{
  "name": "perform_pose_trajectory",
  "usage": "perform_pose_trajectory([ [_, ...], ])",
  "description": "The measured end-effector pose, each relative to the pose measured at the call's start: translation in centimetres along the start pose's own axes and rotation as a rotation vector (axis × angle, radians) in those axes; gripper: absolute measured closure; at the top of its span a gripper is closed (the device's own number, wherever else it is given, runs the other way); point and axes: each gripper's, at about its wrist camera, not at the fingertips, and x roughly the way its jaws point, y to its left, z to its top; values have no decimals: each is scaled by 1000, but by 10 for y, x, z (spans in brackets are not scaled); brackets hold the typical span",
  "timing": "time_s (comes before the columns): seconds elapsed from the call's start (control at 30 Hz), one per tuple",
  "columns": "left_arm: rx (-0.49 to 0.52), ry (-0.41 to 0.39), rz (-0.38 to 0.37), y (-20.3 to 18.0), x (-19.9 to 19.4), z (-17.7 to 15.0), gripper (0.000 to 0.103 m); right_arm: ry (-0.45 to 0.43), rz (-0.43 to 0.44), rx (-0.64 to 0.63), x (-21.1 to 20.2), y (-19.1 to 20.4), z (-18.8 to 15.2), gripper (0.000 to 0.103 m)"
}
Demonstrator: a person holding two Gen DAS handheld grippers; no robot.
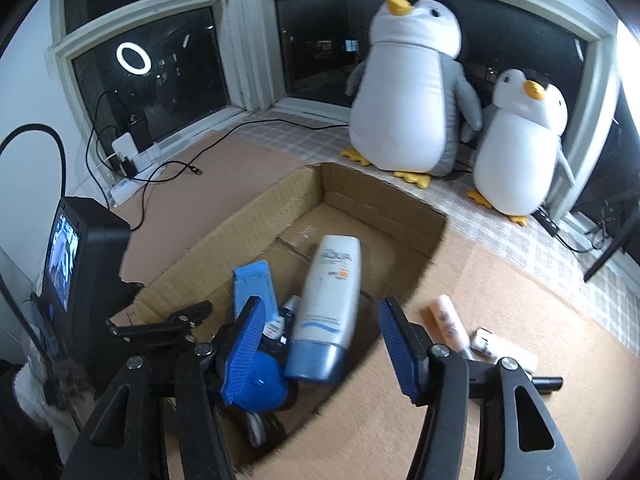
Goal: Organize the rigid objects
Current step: 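Move the right gripper to the pink lip balm tube and grasp it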
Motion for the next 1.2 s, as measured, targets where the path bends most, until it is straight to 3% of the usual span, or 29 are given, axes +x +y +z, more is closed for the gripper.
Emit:
perform_pose_trajectory([
  [0.53, 4, -2, 4, 1, 0, 0, 61, 36, -45, 171, -22, -84, -49, 47],
  [0.8, 9, -7, 14, 1, 0, -1, 61, 48, -30, 197, -16, -107, -50, 48],
  [1.03, 10, -7, 15, 0, 0, -1, 61, 82, -20, 147, 19, -104, -34, 65],
  [1.2, 6, -6, 13, 0, 0, -2, 61, 116, -27, 105, 42, -103, -26, 68],
])
